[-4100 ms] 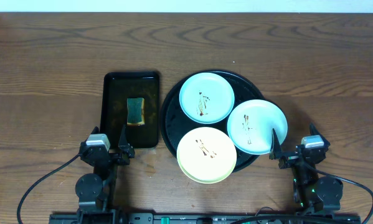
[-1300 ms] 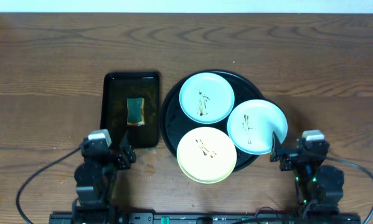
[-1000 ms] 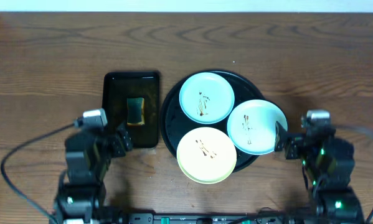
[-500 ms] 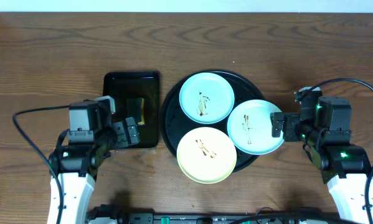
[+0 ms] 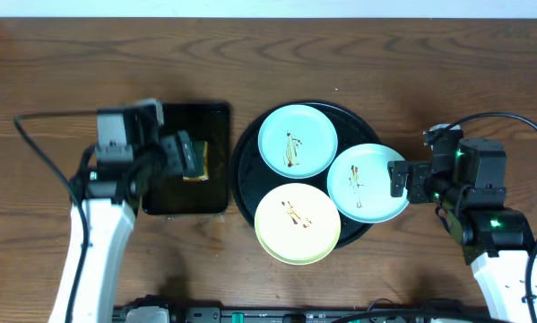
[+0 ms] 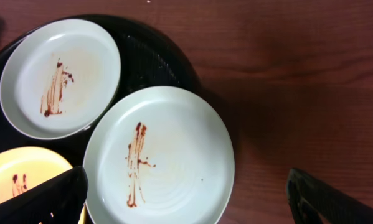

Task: Clean dirty plates on tray and stack at the side
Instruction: 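Move the left gripper down over the sponge in the black tray, then grasp the green-and-orange sponge with the left gripper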

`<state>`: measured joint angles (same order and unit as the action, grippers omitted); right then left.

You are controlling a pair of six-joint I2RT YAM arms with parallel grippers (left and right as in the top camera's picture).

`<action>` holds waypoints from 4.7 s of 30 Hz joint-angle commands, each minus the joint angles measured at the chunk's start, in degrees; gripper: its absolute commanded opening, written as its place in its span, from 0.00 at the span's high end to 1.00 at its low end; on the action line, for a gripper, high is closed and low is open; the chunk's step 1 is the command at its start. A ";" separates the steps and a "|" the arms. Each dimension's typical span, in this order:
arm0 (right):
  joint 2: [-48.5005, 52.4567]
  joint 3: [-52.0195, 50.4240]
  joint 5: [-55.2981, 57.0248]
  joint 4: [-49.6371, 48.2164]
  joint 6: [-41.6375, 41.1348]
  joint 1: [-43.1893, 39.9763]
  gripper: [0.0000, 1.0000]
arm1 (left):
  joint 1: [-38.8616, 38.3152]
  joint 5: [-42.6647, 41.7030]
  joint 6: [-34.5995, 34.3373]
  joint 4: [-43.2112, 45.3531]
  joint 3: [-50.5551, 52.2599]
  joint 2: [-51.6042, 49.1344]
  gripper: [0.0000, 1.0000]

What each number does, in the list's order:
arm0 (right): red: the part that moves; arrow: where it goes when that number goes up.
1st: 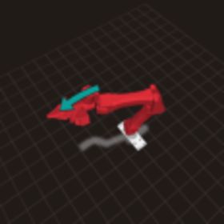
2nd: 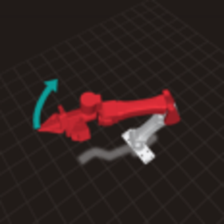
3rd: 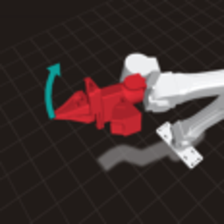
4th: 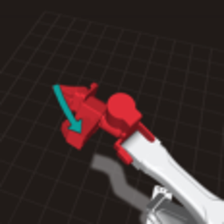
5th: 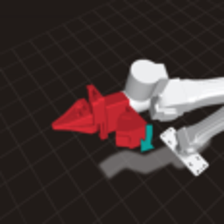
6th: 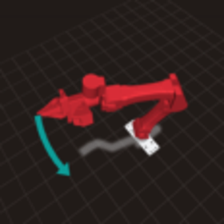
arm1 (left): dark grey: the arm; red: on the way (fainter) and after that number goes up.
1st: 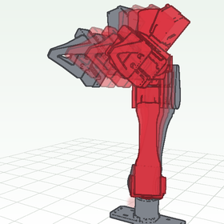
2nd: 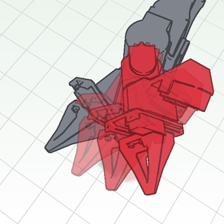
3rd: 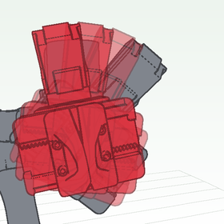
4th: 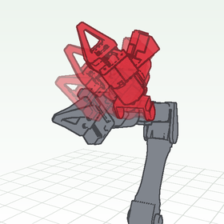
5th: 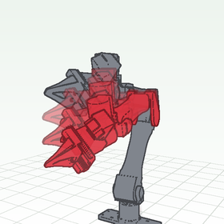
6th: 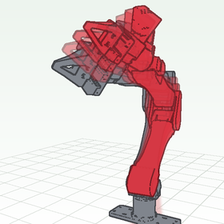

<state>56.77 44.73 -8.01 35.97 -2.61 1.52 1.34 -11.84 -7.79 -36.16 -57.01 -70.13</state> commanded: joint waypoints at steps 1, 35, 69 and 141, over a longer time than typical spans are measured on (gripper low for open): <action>-0.09 1.09 -0.42 -0.15 -0.55 0.39 0.01 | -0.68 2.93 0.04 2.60 -1.99 -5.11 0.18; -0.07 1.07 -0.39 0.26 -0.52 0.39 0.01 | -7.72 11.43 0.00 6.80 -1.92 -28.79 0.40; -0.07 1.07 -0.42 0.28 -0.52 0.39 0.01 | -7.69 11.26 -0.02 10.08 0.74 -29.49 0.46; 8.94 0.98 0.87 4.83 -4.20 -5.62 0.10 | -8.11 11.04 -0.66 7.10 0.00 -11.08 0.92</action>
<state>63.24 44.84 -4.32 40.27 -6.17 -3.84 -6.96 -1.10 -7.94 -29.34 -56.69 -81.93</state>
